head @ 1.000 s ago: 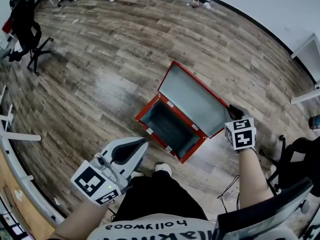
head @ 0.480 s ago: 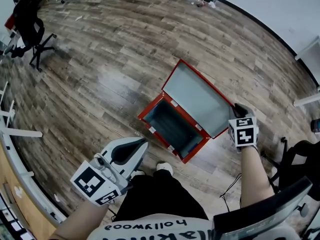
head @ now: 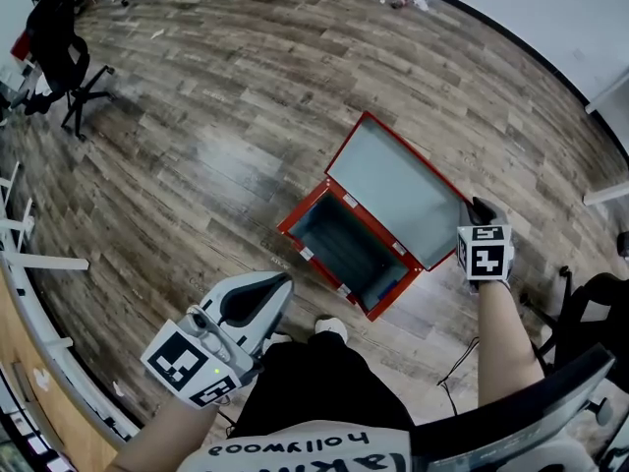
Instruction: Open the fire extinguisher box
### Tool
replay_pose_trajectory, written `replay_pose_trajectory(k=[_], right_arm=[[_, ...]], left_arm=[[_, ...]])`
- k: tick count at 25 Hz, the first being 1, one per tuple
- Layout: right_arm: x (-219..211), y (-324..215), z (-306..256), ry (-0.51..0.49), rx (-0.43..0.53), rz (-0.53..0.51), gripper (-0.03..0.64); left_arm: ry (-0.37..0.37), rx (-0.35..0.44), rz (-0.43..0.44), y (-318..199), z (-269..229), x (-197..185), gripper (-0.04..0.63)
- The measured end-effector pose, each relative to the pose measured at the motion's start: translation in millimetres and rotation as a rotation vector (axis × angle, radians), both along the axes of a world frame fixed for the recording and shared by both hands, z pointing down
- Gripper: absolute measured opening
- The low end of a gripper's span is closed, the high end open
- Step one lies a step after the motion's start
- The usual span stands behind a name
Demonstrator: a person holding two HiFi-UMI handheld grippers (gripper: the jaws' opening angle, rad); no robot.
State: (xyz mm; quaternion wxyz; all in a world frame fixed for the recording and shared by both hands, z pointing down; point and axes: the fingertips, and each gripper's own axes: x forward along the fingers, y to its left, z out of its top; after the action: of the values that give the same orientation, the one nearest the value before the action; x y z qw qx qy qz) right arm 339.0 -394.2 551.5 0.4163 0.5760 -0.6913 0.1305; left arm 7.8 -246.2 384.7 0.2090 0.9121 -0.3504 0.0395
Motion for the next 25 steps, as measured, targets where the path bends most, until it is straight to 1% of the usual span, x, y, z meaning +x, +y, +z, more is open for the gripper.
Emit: replay_pose_trajectory(k=[8,17,20,23,25], right_arm=[[4.3,-4.8,5.0,-0.003,0.014,0.029,0.061],[6.8,-7.4,8.1,0.010,0.038,0.043,0.064],[8.5,-6.4,8.3,0.052,0.048,0.045,0.064],[6.6,-4.3,2.4,0.143,0.070,0.009,0.063],[4.7,-2.4,-4.7,0.178,0.097,-0.009,0.063]], left_arm=[[-0.001,-0.007,-0.019,-2.5,4.7,-4.2,0.006],[0.000,-0.009,-0.089,-10.2,8.4,-25.0,0.006],[0.001,-0.012,-0.096,-7.5,9.2,-26.8,0.006],[-0.003,-0.013,-0.091,-3.1,7.7,-26.0,0.006],[-0.005,-0.015,-0.089,-1.7,5.7,-27.3,0.006]])
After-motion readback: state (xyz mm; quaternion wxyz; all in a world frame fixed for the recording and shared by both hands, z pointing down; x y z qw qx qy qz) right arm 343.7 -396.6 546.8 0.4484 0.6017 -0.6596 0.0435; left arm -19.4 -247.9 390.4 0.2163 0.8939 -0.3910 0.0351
